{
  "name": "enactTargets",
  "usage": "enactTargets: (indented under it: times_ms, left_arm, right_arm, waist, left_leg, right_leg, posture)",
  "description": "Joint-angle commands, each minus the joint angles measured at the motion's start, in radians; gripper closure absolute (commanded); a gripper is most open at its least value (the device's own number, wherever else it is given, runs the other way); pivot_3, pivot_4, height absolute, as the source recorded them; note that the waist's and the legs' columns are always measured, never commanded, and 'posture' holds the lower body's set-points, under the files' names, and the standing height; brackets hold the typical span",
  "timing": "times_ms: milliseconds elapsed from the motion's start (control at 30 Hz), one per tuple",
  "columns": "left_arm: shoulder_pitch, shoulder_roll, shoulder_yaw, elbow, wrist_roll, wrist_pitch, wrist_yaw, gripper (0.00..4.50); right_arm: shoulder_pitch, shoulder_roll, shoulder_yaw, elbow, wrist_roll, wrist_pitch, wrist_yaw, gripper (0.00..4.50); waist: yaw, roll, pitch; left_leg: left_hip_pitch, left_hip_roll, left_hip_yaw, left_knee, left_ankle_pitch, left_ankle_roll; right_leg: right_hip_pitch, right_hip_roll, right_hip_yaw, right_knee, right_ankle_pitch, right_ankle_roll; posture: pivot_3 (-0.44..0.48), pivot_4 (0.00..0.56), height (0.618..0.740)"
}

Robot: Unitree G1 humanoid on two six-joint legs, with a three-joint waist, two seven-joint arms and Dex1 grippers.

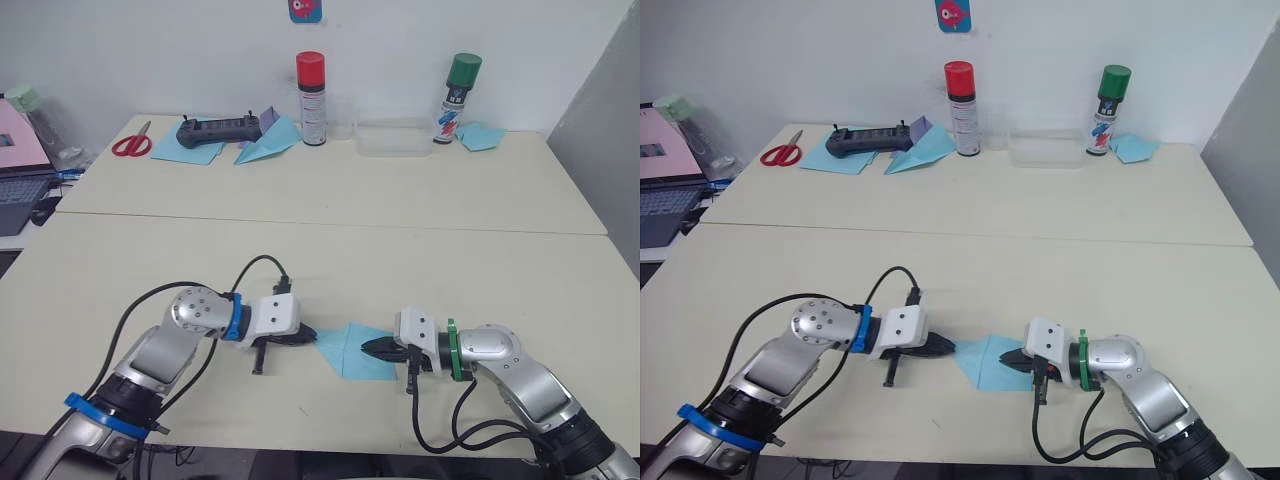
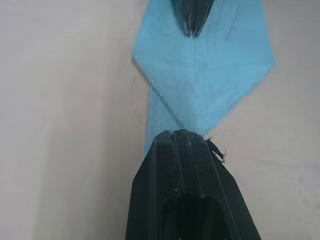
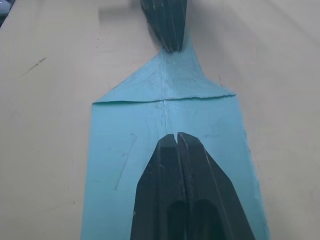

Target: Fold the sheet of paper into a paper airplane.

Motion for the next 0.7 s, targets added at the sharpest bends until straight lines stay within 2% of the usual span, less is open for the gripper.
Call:
enactTargets:
  times_ms: [33,133,200,267,333,467,633,700]
  left_arm:
    - [0.035,0.032,0.045,0.004,-0.001,0.054,0.021,4.5]
    - [0.036,0.015,0.096,-0.047,-0.058,0.087,0.033,4.5]
    - [0.042,0.02,0.153,-0.128,-0.157,0.15,0.01,3.97]
    - [0.059,0.048,0.233,-0.249,-0.297,0.248,-0.022,3.41]
    - [0.073,0.077,0.28,-0.335,-0.386,0.319,-0.037,2.84]
    - [0.078,0.116,0.295,-0.4,-0.448,0.386,-0.045,1.56]
    - [0.074,0.123,0.261,-0.395,-0.408,0.353,-0.052,0.03]
    - [0.076,0.125,0.251,-0.383,-0.395,0.339,-0.057,0.03]
  right_arm:
    - [0.015,-0.003,-0.003,0.024,-0.009,0.024,-0.002,4.46]
    - [0.017,0.016,-0.041,-0.002,0.039,0.038,-0.006,4.46]
    - [0.023,0.003,-0.096,-0.079,0.13,0.105,0.017,4.1]
    - [0.021,0.0,-0.233,-0.195,0.371,0.298,-0.005,3.48]
    - [0.013,0.002,-0.334,-0.235,0.525,0.45,-0.054,2.85]
    - [0.01,-0.006,-0.374,-0.168,0.543,0.52,-0.086,1.45]
    - [0.001,0.021,-0.343,-0.085,0.52,0.533,-0.101,1.41]
    - [0.004,0.025,-0.313,-0.075,0.498,0.519,-0.102,1.41]
  waist:
    - [0.0,0.0,0.0]
    - [0.0,0.0,0.001]
    - [0.0,0.0,0.005]
    - [0.001,0.001,0.011]
    - [0.002,0.001,0.012]
    - [0.003,0.001,0.013]
    - [0.002,0.002,0.013]
    - [0.001,0.002,0.014]
  left_leg:
    - [0.0,0.0,0.0,0.0,0.0,0.0]
    - [0.0,0.0,0.0,0.0,0.0,0.0]
    - [-0.002,0.0,0.0,0.0,0.0,0.0]
    - [-0.005,0.0,0.0,0.0,0.0,0.0]
    - [-0.014,0.0,-0.001,0.001,0.0,0.0]
    - [-0.016,0.0,-0.002,0.001,0.0,0.0]
    - [-0.017,-0.001,-0.002,0.001,0.0,0.0]
    - [-0.017,-0.001,-0.001,0.002,0.0,0.0]
  right_leg:
    - [0.0,0.0,0.0,0.0,0.0,0.0]
    - [0.0,0.0,0.0,0.0,0.0,0.0]
    - [-0.001,0.0,0.0,0.0,0.001,0.001]
    - [-0.004,0.0,0.0,0.0,0.002,0.004]
    - [-0.012,0.0,-0.002,0.001,0.003,0.005]
    - [-0.014,0.0,-0.003,0.0,0.003,0.005]
    - [-0.015,0.0,-0.002,0.0,0.003,0.005]
    - [-0.015,0.0,-0.002,0.0,0.003,0.005]
  posture:
    - [0.0,0.15,0.74]
    - [0.0,0.15,0.74]
    - [0.0,0.15,0.74]
    - [0.0,0.15,0.74]
    - [0.0,0.15,0.74]
    - [0.0,0.15,0.74]
    - [0.0,0.15,0.74]
    - [0.0,0.15,0.74]
